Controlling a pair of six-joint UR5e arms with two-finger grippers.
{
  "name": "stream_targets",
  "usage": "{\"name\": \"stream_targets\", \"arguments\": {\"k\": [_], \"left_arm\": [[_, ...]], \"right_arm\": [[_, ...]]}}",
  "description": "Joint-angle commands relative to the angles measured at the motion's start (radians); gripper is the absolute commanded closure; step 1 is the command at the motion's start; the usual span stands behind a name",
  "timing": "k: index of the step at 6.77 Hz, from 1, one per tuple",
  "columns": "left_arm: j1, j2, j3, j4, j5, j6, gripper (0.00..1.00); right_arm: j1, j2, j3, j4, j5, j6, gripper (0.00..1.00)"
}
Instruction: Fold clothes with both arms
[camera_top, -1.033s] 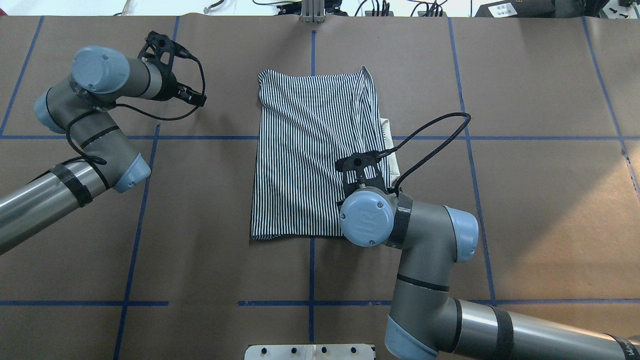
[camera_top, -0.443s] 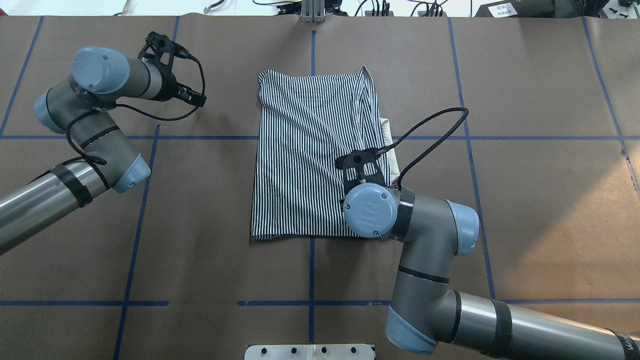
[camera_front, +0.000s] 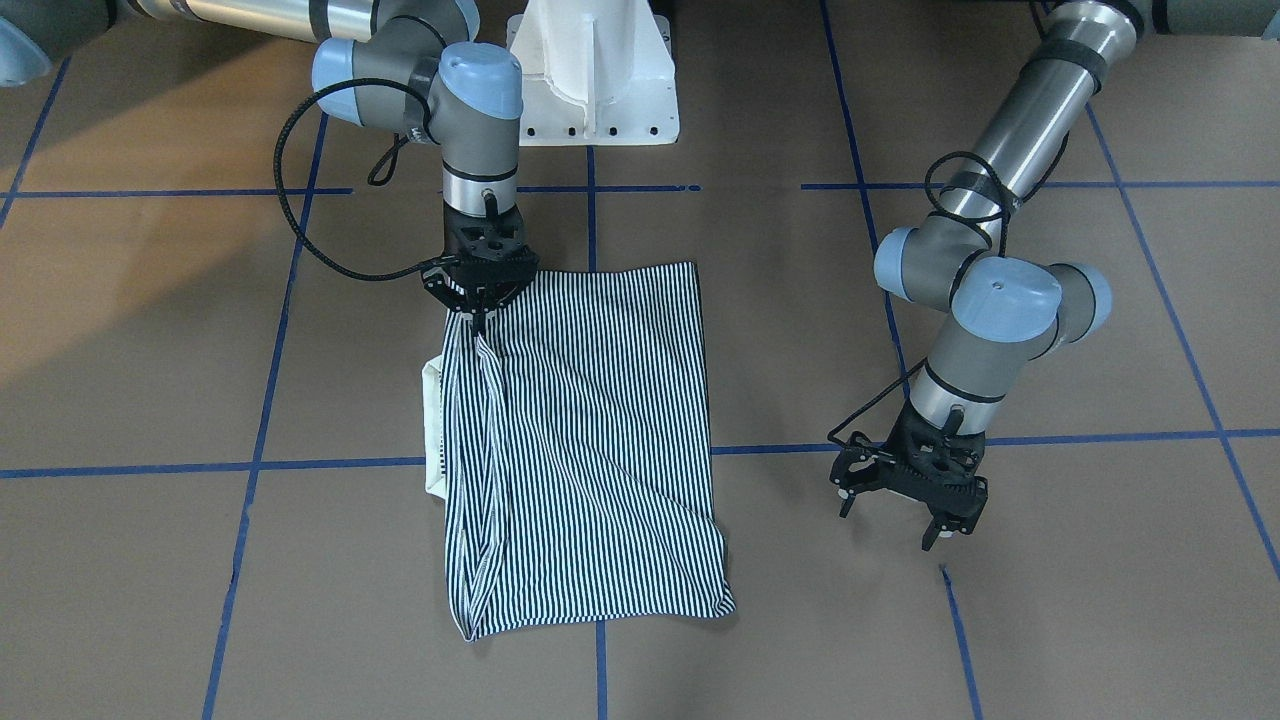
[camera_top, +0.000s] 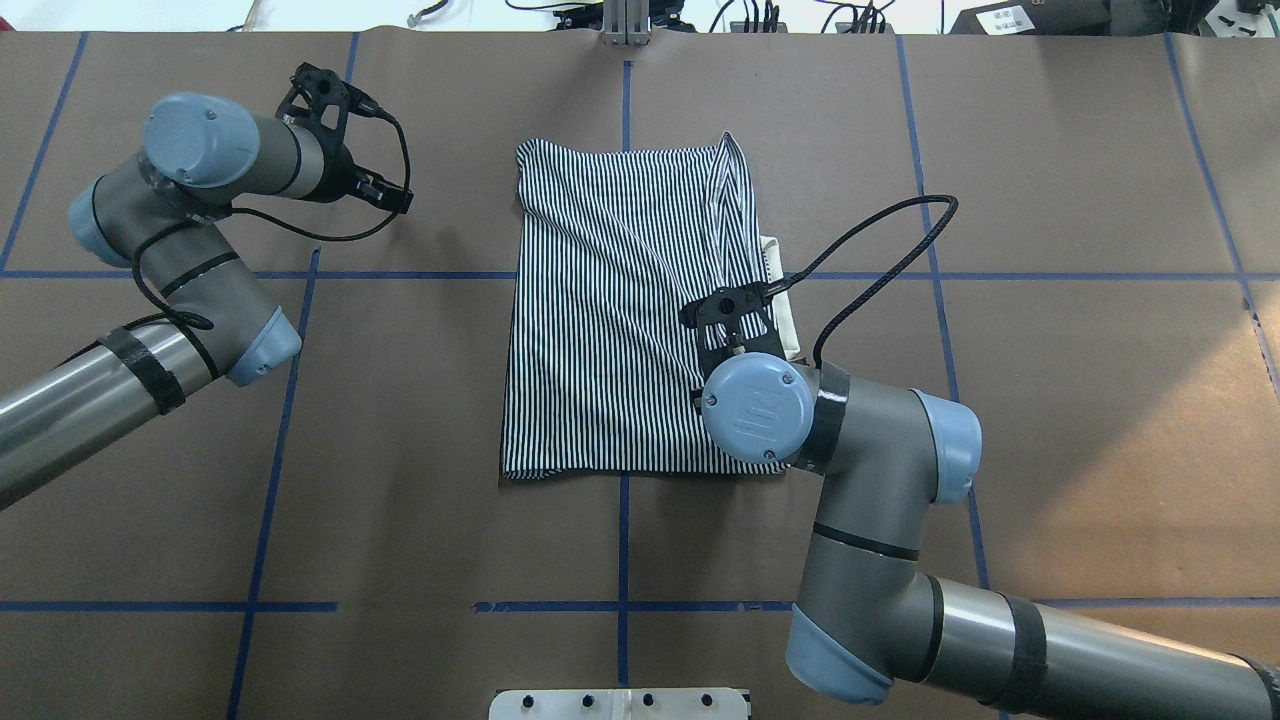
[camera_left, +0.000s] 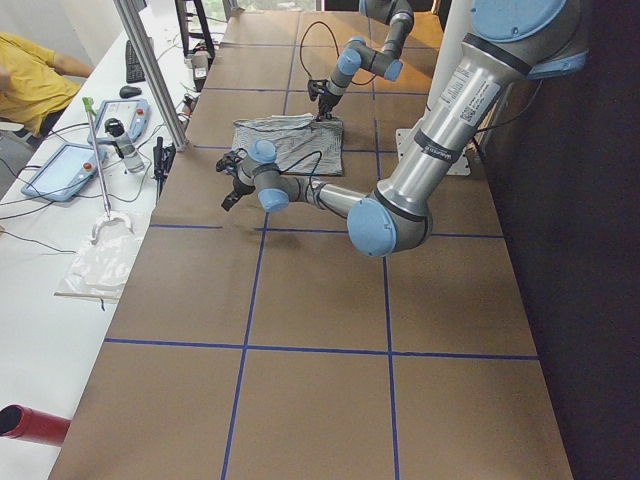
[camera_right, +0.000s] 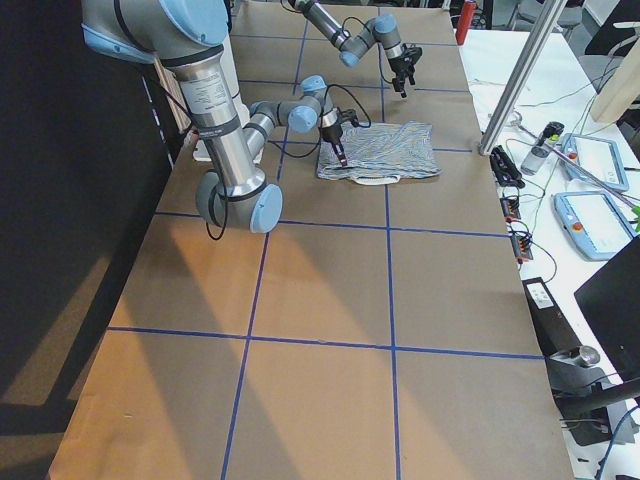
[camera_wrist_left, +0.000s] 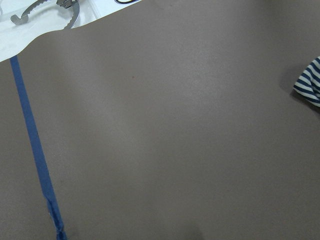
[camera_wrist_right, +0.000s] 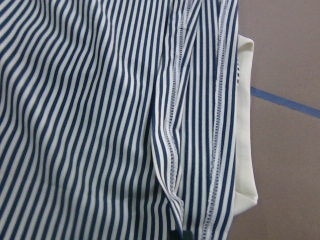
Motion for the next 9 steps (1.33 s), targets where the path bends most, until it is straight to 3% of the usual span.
{"name": "stream_targets", "arguments": {"k": [1,2,3,4,5,7,9], "left_arm": [[0.0,0.0,-0.001,-0.002,0.0,0.0,0.0],[0.002,0.0,-0.002,-0.002,0.0,0.0,0.0],[0.002,0.0,-0.002,-0.002,0.0,0.0,0.0],[0.002,0.0,-0.002,-0.002,0.0,0.0,0.0],[0.002,0.0,-0.002,-0.002,0.0,0.0,0.0],[0.003,0.0,-0.005,-0.004,0.0,0.002,0.0],[0.003,0.002,-0.046,-0.004,0.002,-0.002,0.0]], "right_arm": [[0.0,-0.056,0.035,0.003,-0.007,0.007,0.86],[0.0,-0.071,0.035,0.008,-0.007,0.013,0.73],[0.0,-0.071,0.034,0.008,-0.007,0.015,0.28],[0.003,-0.068,0.038,0.008,-0.004,0.017,0.0],[0.044,-0.068,0.044,0.008,0.011,0.007,0.0],[0.153,-0.032,0.02,0.01,0.123,0.003,0.0],[0.213,0.131,-0.185,0.022,0.183,0.006,0.0]]}}
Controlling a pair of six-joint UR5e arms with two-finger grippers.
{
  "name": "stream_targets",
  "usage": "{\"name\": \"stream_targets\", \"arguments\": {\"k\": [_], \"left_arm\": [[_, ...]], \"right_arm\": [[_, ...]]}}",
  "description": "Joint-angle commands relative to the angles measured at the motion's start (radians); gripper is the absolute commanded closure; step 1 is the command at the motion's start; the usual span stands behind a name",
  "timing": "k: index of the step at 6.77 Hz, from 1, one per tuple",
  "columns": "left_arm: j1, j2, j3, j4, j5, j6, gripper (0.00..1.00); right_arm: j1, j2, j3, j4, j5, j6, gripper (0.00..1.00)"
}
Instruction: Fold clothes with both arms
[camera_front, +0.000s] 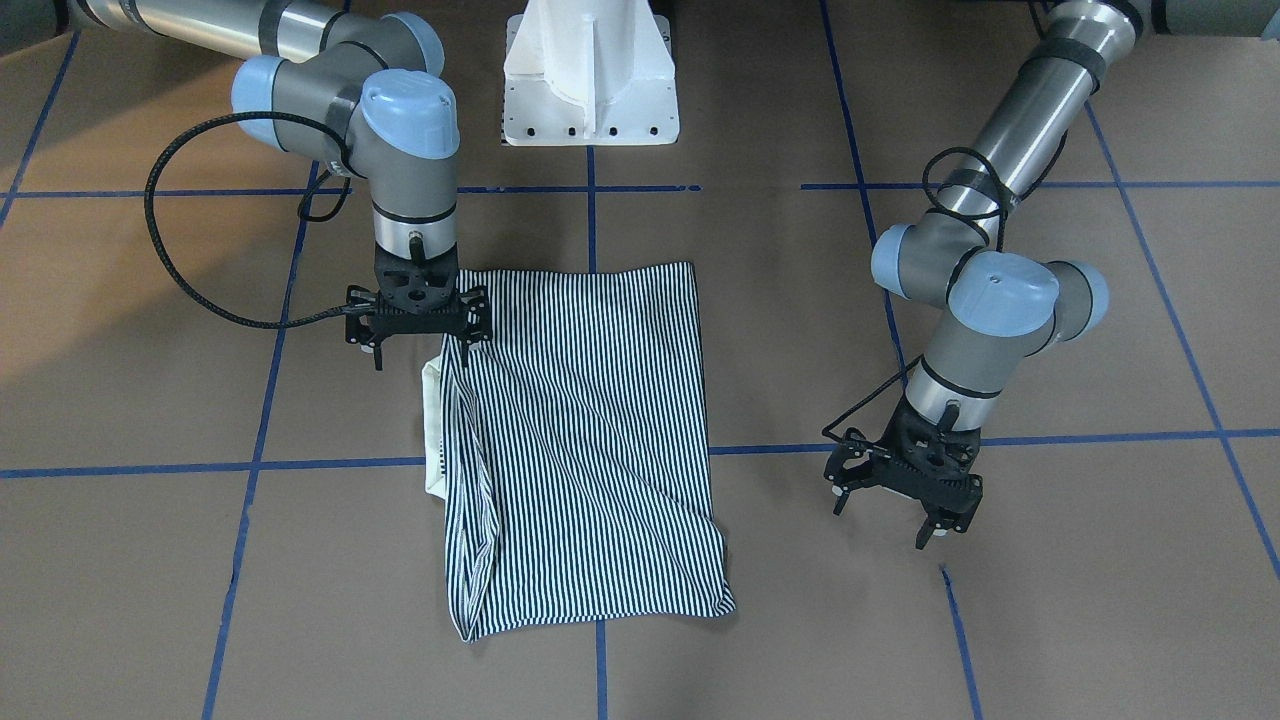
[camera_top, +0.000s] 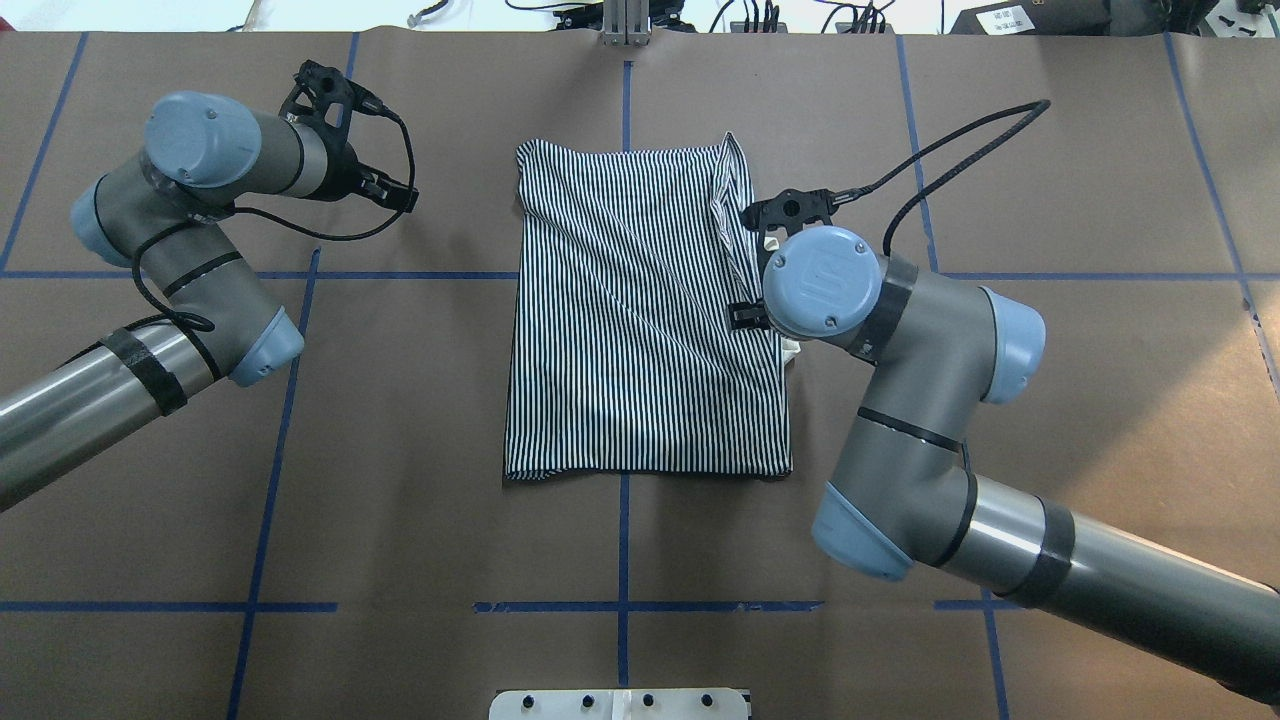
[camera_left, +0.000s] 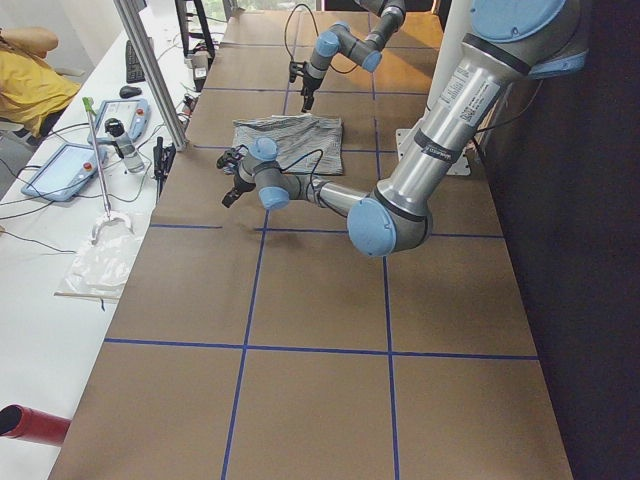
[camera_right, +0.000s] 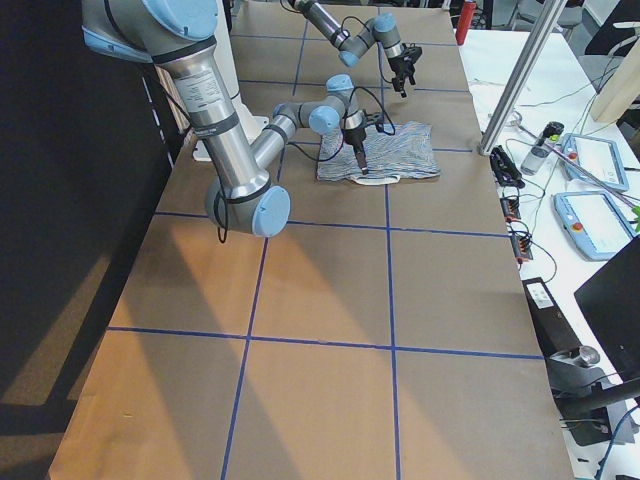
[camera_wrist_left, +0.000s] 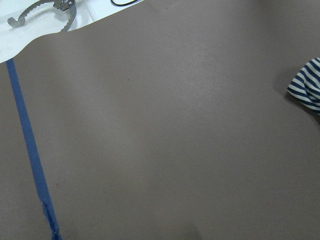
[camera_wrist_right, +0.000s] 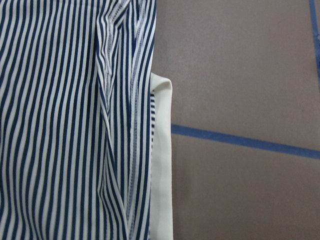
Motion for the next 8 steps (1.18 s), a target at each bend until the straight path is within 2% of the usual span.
{"name": "stream_targets", "arguments": {"k": [1,2,3,6,8], "left_arm": [[0.0,0.0,-0.031,-0.001,0.002,-0.001,0.0],[0.002,-0.002,-0.046,0.001,0.002,-0.004,0.0],[0.002,-0.002,-0.051,0.001,0.002,-0.023,0.0],[0.005,0.013,-0.078,0.001,0.0,-0.024,0.0],[0.02,0.013,-0.082,0.001,-0.001,-0.038,0.0]], "right_arm": [[0.045,0.105,-0.186,0.056,0.044,0.003,0.0],[0.047,0.107,-0.225,0.11,0.044,0.007,0.0],[0.047,0.105,-0.246,0.113,0.044,0.003,0.0],[0.068,0.098,-0.246,0.084,0.041,-0.032,0.0],[0.12,0.05,-0.243,0.086,0.044,-0.152,0.0]]}}
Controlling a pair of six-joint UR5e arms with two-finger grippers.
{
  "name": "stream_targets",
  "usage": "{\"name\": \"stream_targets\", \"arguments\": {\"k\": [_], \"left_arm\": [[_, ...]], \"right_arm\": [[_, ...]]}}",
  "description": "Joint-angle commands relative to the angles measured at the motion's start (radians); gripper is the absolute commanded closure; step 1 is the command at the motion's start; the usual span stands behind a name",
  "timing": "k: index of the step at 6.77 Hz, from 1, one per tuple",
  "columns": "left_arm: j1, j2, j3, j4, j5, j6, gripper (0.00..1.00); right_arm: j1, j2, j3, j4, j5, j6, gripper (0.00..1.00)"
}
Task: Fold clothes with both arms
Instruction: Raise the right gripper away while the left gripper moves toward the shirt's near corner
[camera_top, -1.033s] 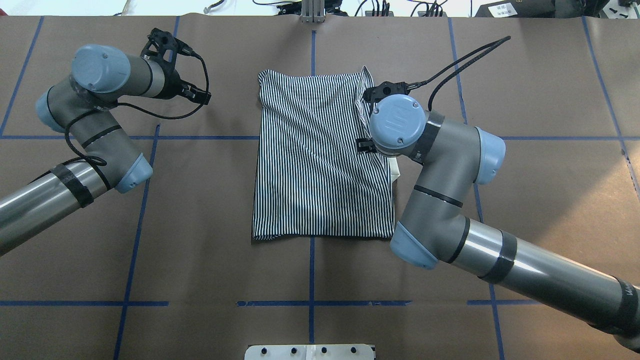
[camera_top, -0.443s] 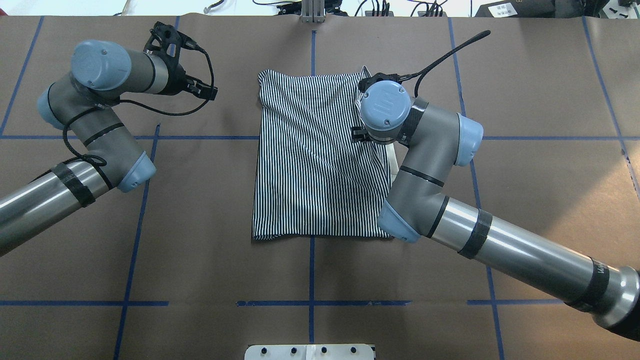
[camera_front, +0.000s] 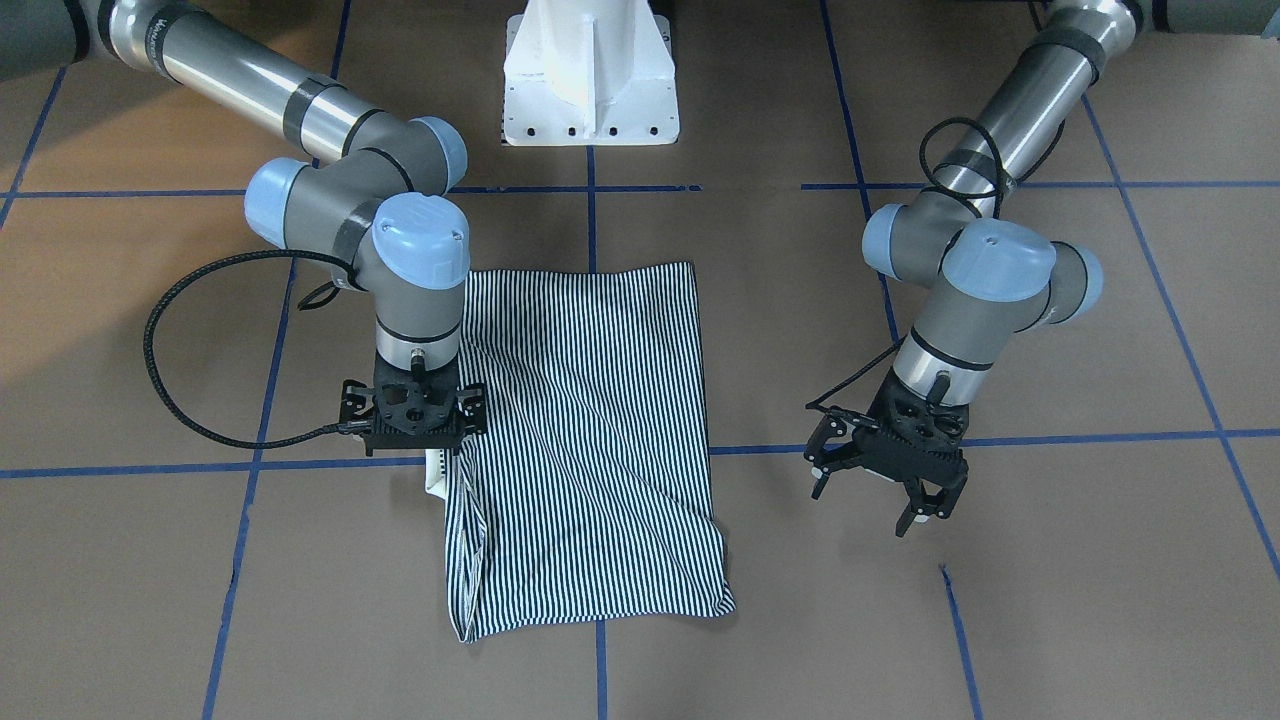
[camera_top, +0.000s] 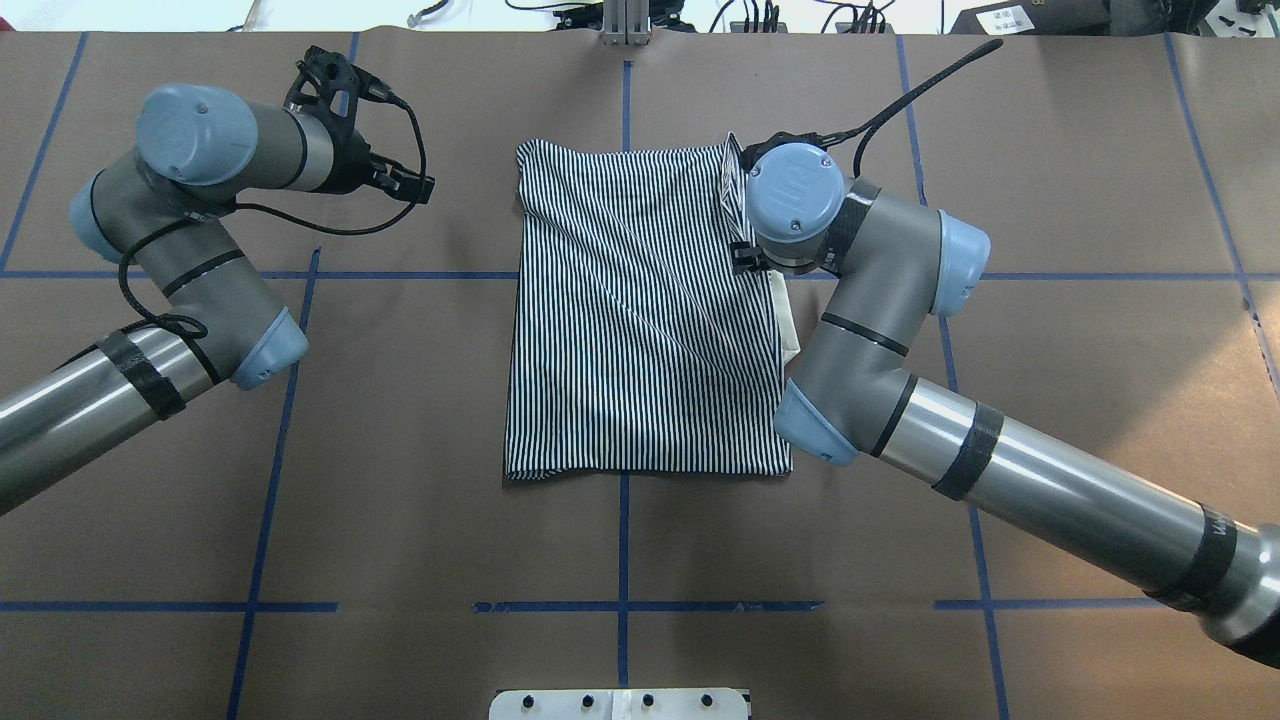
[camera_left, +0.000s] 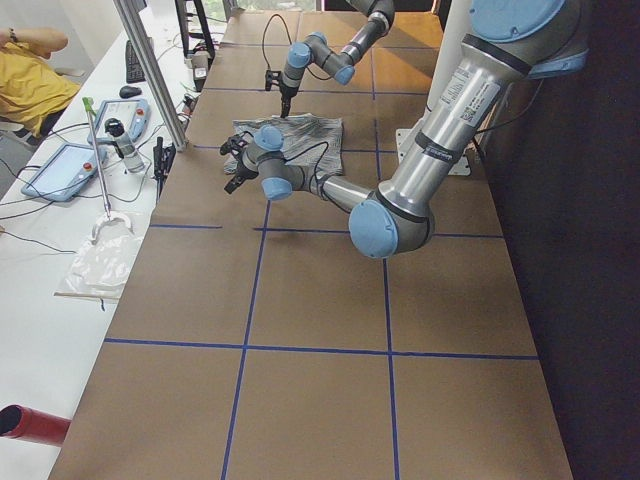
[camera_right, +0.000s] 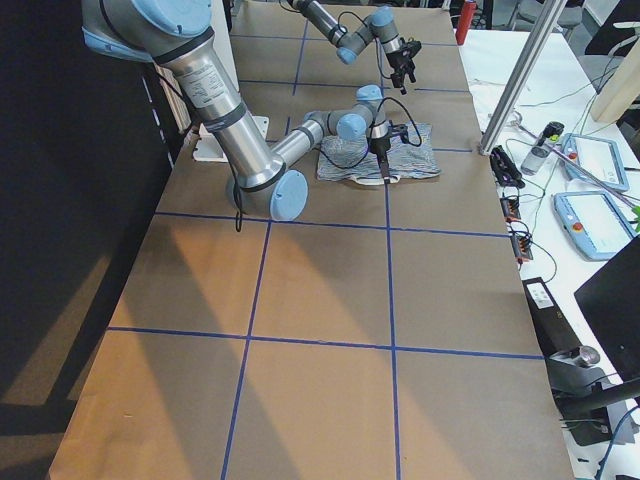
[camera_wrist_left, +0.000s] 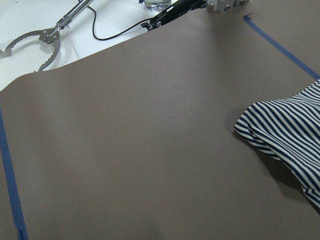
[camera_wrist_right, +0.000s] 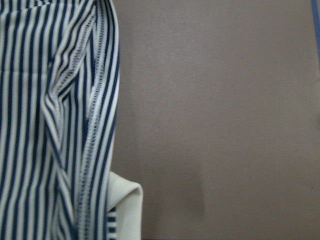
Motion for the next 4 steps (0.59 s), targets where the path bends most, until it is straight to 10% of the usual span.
{"name": "stream_targets", "arguments": {"k": [1,4], "left_arm": [[0.016,0.0,-0.009,0.0,-0.001,-0.013,0.0],[0.05,0.029,-0.175,0.024,-0.068,-0.255,0.0]], "right_arm": [[0.045,-0.055,0.027,0.012,0.01,-0.068,0.0],[0.089,-0.226,0.36,0.058,0.19,0.031,0.0]]}}
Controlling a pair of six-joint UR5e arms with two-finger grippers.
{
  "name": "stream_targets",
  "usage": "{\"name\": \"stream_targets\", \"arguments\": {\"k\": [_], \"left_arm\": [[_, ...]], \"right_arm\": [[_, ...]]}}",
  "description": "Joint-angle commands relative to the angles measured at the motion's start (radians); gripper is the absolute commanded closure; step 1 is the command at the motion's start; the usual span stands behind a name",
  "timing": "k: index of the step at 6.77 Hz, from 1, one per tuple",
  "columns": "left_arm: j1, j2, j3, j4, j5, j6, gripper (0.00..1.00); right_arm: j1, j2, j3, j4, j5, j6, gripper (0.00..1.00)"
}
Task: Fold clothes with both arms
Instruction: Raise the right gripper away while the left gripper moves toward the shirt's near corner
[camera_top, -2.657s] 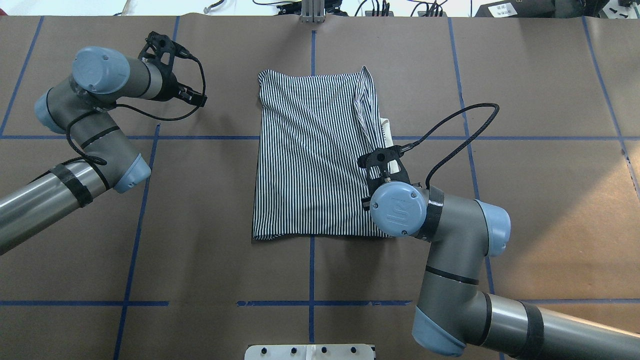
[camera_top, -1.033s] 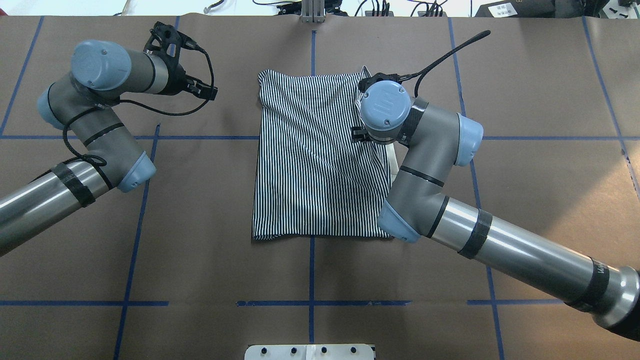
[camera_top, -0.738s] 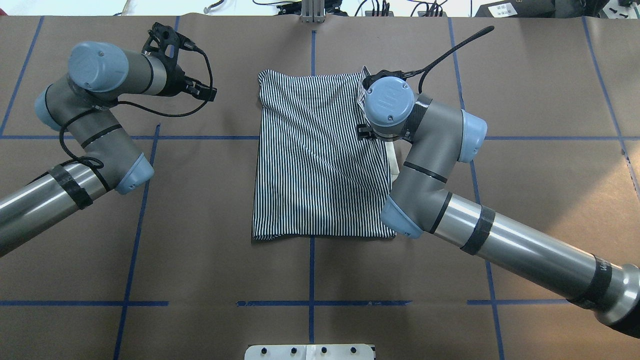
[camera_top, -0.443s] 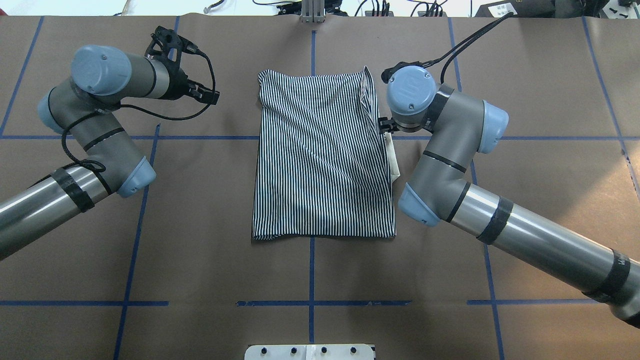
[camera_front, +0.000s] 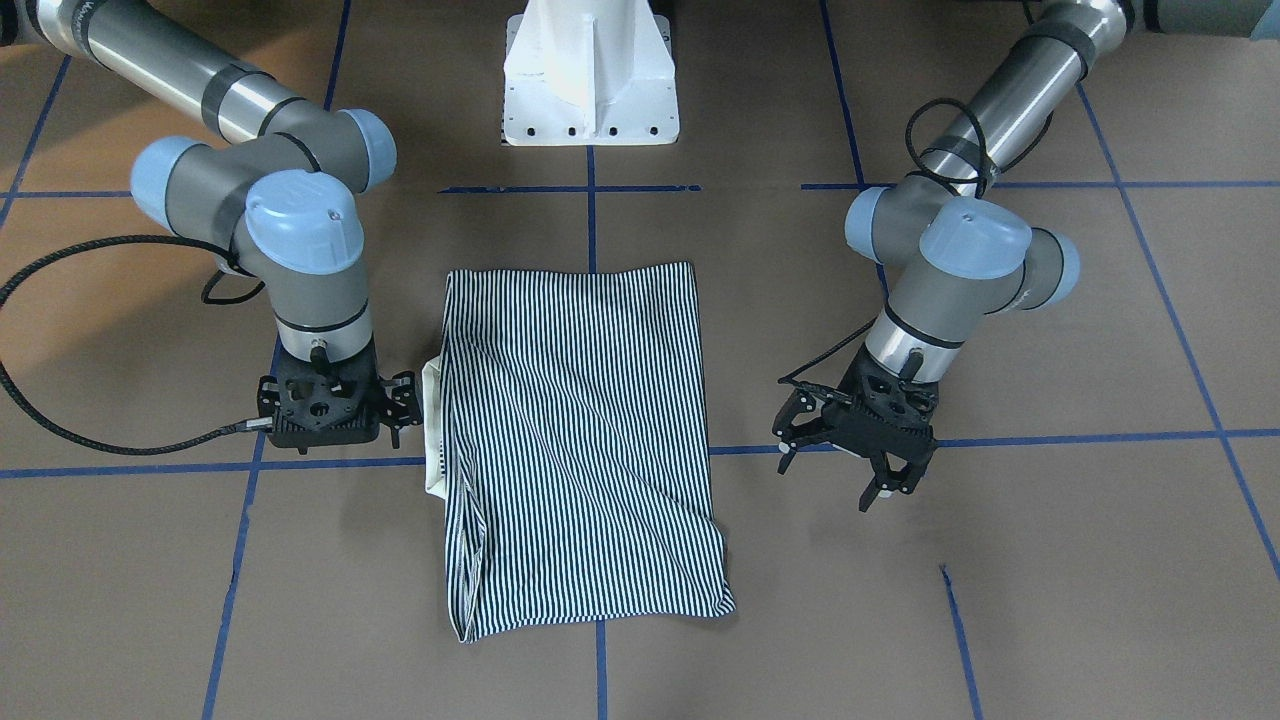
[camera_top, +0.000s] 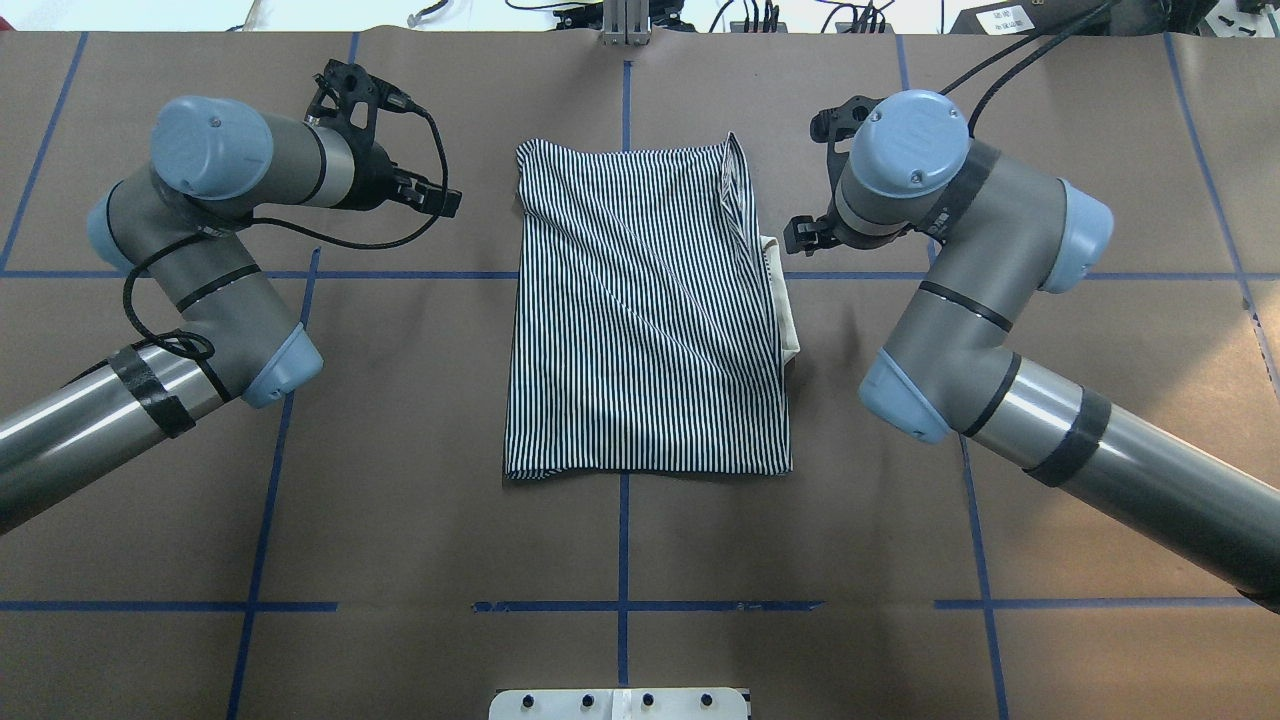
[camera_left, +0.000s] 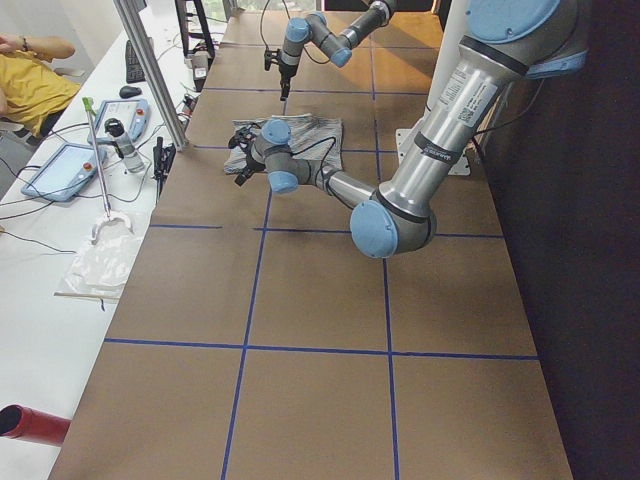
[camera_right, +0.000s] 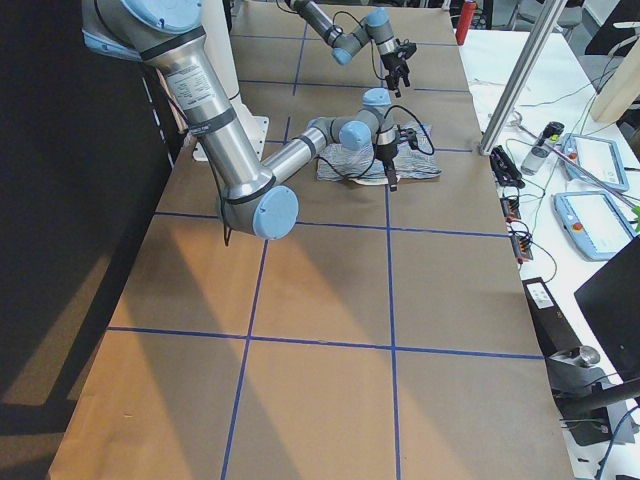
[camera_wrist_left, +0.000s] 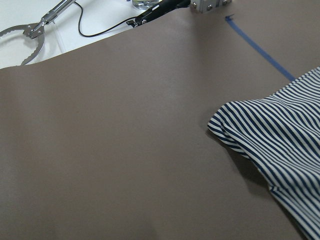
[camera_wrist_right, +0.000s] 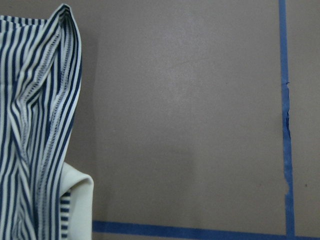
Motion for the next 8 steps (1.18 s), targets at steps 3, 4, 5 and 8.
{"name": "stream_targets", "arguments": {"k": [3,4,5,8], "left_arm": [[0.191,0.122,-0.373,0.11,0.083,-0.52,0.0],[0.259,0.136,-0.401,0.111,0.149,-0.612,0.0],[0.328,0.148,-0.402,0.11,0.235,-0.72,0.0],[0.431,0.173,-0.391,0.132,0.303,-0.958,0.36]], "right_arm": [[0.006,-0.363,0.337,0.391,0.096,0.352,0.0],[0.005,-0.4,0.34,0.493,0.089,0.589,0.0],[-0.005,-0.404,0.343,0.508,0.081,0.744,0.01],[-0.014,-0.402,0.34,0.507,0.047,0.768,0.01]]}}
